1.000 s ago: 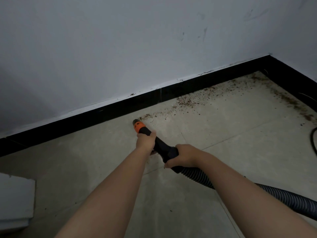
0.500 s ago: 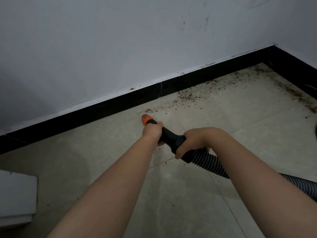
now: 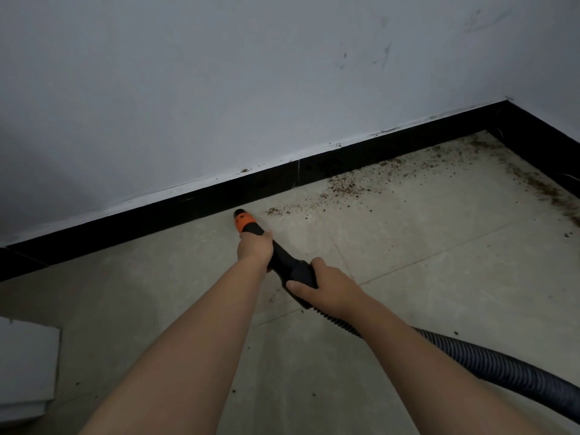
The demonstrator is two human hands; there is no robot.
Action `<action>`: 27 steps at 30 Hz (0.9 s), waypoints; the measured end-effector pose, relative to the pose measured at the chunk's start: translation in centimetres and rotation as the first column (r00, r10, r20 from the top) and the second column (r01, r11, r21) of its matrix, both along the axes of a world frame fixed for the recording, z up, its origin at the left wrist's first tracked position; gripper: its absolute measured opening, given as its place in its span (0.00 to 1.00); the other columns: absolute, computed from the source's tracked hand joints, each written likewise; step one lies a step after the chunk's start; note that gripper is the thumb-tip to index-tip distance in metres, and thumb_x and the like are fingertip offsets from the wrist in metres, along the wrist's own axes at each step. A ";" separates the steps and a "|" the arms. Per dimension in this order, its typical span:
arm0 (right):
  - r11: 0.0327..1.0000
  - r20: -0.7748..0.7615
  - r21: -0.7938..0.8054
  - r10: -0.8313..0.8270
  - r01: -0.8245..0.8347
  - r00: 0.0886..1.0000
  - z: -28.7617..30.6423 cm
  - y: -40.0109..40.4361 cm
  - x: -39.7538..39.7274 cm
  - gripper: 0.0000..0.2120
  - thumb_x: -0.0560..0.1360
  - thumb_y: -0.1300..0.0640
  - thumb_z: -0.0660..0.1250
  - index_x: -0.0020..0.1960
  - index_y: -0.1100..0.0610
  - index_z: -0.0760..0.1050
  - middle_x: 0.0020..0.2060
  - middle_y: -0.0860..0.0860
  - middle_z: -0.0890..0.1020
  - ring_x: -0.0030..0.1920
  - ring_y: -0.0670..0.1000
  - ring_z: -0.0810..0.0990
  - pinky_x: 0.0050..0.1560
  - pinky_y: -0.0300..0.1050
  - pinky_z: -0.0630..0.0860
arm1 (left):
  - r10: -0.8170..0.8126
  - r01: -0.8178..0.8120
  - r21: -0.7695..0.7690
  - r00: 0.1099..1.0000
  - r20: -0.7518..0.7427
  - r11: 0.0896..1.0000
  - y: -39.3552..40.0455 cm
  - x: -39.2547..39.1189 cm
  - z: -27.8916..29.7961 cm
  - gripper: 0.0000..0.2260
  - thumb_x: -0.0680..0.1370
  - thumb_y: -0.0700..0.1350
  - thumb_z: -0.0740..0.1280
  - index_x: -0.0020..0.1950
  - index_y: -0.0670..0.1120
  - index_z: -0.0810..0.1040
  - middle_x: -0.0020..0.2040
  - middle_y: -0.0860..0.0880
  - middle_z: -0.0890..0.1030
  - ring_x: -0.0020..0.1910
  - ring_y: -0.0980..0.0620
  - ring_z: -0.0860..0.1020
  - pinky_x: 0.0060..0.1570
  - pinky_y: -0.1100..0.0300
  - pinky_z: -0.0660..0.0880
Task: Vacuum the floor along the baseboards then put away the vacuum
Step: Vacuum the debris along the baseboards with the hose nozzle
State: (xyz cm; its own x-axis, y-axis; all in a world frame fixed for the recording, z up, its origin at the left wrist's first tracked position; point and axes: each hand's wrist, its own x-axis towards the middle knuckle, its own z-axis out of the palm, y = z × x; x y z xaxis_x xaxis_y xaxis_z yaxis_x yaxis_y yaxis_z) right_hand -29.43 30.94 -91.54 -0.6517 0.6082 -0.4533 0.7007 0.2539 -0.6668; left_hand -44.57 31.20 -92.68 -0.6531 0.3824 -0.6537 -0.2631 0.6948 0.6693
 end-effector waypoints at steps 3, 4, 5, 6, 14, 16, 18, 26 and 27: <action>0.998 0.008 -0.025 0.063 -0.063 0.998 0.5 0.4 0.0 0.18 0.76 0.44 0.63 0.53 0.56 0.62 0.47 0.53 0.74 0.44 0.51 0.74 0.35 0.40 0.68 | -0.003 0.002 0.029 1.000 0.025 1.000 -0.2 -0.5 -0.1 0.22 0.80 0.47 0.58 0.72 0.42 0.60 0.65 0.39 0.70 0.62 0.38 0.71 0.57 0.43 0.74; 0.996 0.014 -0.035 0.081 -0.081 0.997 0.8 0.7 0.1 0.18 0.76 0.45 0.64 0.55 0.57 0.63 0.47 0.53 0.73 0.44 0.51 0.74 0.35 0.39 0.68 | -0.001 0.000 0.039 0.999 0.035 0.999 -0.2 -0.4 0.0 0.21 0.81 0.47 0.58 0.72 0.42 0.61 0.65 0.39 0.69 0.62 0.38 0.71 0.56 0.44 0.74; 0.995 0.023 -0.048 0.094 -0.093 0.995 1.3 1.0 0.2 0.19 0.76 0.46 0.64 0.57 0.58 0.63 0.47 0.53 0.73 0.44 0.51 0.74 0.35 0.39 0.69 | -0.006 0.004 0.052 0.999 0.042 0.999 -0.1 -0.3 0.0 0.20 0.81 0.47 0.58 0.71 0.42 0.61 0.65 0.39 0.69 0.62 0.38 0.70 0.55 0.45 0.75; 0.993 0.034 -0.063 0.102 -0.100 0.994 1.7 1.2 0.4 0.20 0.76 0.46 0.64 0.59 0.58 0.63 0.48 0.53 0.73 0.44 0.50 0.74 0.35 0.37 0.68 | -0.016 0.013 0.062 0.999 0.048 0.998 0.1 -0.1 0.1 0.19 0.81 0.47 0.58 0.70 0.42 0.62 0.65 0.39 0.69 0.62 0.38 0.71 0.53 0.45 0.75; 0.993 0.113 -0.102 0.069 -0.057 0.991 2.8 2.7 3.3 0.18 0.78 0.48 0.61 0.62 0.58 0.62 0.51 0.53 0.75 0.45 0.50 0.75 0.38 0.36 0.69 | -0.096 0.086 0.098 0.990 0.103 0.991 2.0 3.2 0.8 0.23 0.80 0.47 0.58 0.74 0.43 0.58 0.66 0.40 0.69 0.62 0.39 0.71 0.57 0.45 0.74; 0.992 0.122 -0.119 0.062 -0.047 0.991 2.9 3.1 3.7 0.20 0.78 0.47 0.61 0.64 0.58 0.62 0.53 0.54 0.75 0.49 0.51 0.76 0.42 0.39 0.71 | -0.105 0.096 0.093 0.990 0.093 0.991 2.2 3.7 0.8 0.23 0.81 0.48 0.58 0.74 0.43 0.57 0.65 0.40 0.70 0.61 0.40 0.72 0.57 0.46 0.75; 0.991 0.140 -0.126 0.068 -0.050 0.988 2.9 3.3 4.0 0.21 0.78 0.47 0.61 0.65 0.57 0.62 0.55 0.54 0.75 0.52 0.52 0.76 0.46 0.42 0.72 | -0.116 0.107 0.101 0.989 0.088 0.989 2.4 4.0 0.7 0.24 0.81 0.49 0.58 0.74 0.42 0.58 0.65 0.40 0.70 0.60 0.40 0.72 0.56 0.47 0.75; 0.985 0.174 -0.148 0.111 -0.086 0.978 4.3 4.4 4.1 0.18 0.77 0.47 0.62 0.60 0.55 0.63 0.53 0.54 0.76 0.48 0.51 0.76 0.46 0.42 0.71 | -0.106 0.090 0.133 0.988 0.114 0.987 2.3 4.4 1.0 0.22 0.81 0.49 0.58 0.71 0.41 0.60 0.64 0.41 0.70 0.60 0.40 0.72 0.52 0.51 0.76; 0.985 0.172 -0.148 0.117 -0.092 0.978 4.4 4.4 4.1 0.17 0.77 0.47 0.62 0.59 0.55 0.64 0.53 0.53 0.76 0.48 0.50 0.75 0.45 0.42 0.71 | -0.103 0.092 0.121 0.991 0.084 0.988 2.2 4.5 1.1 0.21 0.81 0.49 0.58 0.71 0.41 0.61 0.64 0.40 0.70 0.60 0.41 0.72 0.53 0.50 0.76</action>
State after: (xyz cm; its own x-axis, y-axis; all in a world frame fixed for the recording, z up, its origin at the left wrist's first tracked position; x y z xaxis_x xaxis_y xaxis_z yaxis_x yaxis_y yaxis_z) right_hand -25.37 35.33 -87.15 -0.6090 0.4638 -0.6435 0.7863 0.2461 -0.5667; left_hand -40.12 33.37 -91.58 -0.5497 0.5184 -0.6550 -0.2602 0.6388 0.7240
